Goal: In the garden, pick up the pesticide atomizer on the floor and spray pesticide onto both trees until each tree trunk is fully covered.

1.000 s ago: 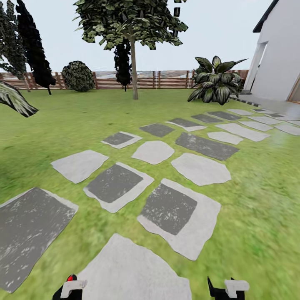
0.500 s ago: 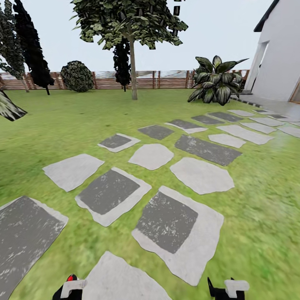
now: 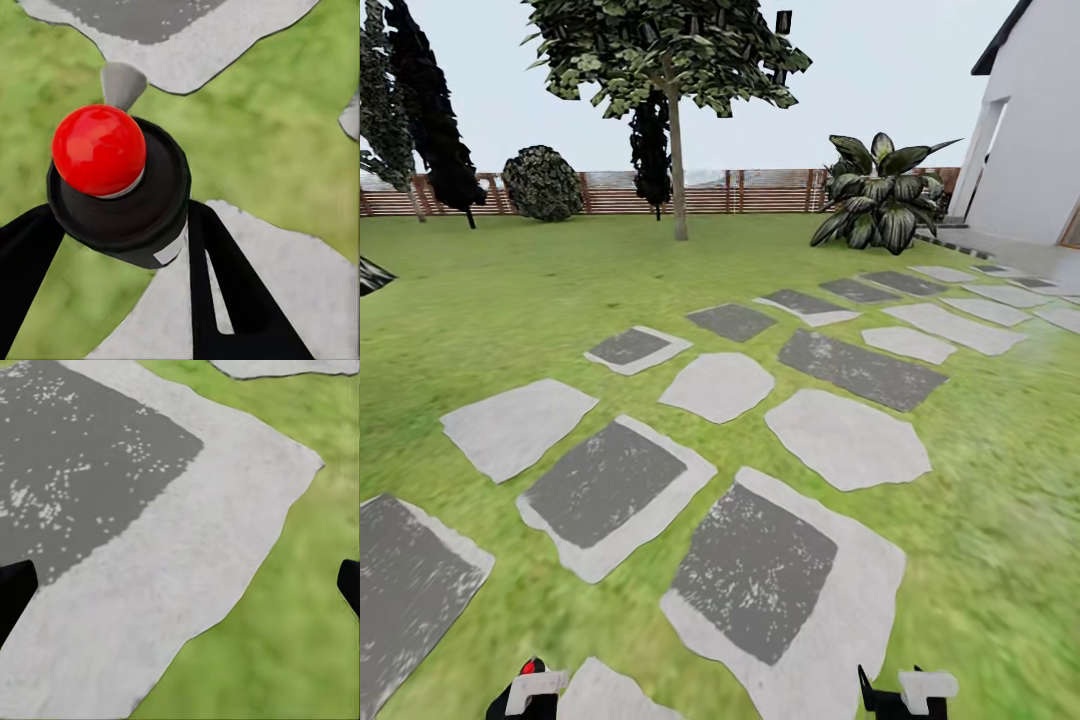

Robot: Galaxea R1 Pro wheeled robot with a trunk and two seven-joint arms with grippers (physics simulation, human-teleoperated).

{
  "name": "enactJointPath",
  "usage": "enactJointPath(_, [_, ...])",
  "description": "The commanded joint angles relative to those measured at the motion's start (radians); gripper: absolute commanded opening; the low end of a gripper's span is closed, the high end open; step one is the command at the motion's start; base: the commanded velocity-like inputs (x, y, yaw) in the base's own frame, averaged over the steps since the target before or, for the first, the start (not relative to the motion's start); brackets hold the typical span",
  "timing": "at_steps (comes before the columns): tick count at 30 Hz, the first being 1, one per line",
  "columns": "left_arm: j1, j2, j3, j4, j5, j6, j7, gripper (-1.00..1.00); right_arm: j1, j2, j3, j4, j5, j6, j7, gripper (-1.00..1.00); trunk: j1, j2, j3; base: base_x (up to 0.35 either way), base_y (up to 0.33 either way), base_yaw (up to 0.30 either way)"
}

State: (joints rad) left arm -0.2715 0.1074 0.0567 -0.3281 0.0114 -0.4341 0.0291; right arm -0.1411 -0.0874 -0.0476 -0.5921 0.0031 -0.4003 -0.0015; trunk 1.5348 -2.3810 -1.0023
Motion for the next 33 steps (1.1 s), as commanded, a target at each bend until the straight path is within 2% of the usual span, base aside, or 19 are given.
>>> enactJointPath(1, [0.0,0.0,0.0,0.0,0.0,0.0,0.0,-1.0,0.0,0.0,0.0,0.0,0.0,0.0,0.0,1.0,0.0,0.0,0.0,0.337,-0.09,0.0])
enactJointPath(33, [0.0,0.0,0.0,0.001,-0.001,0.0,0.0,-1.0,0.0,0.0,0.0,0.002,0.0,0.0,0.0,1.0,0.0,0.0,0.0,0.337,-0.09,0.0])
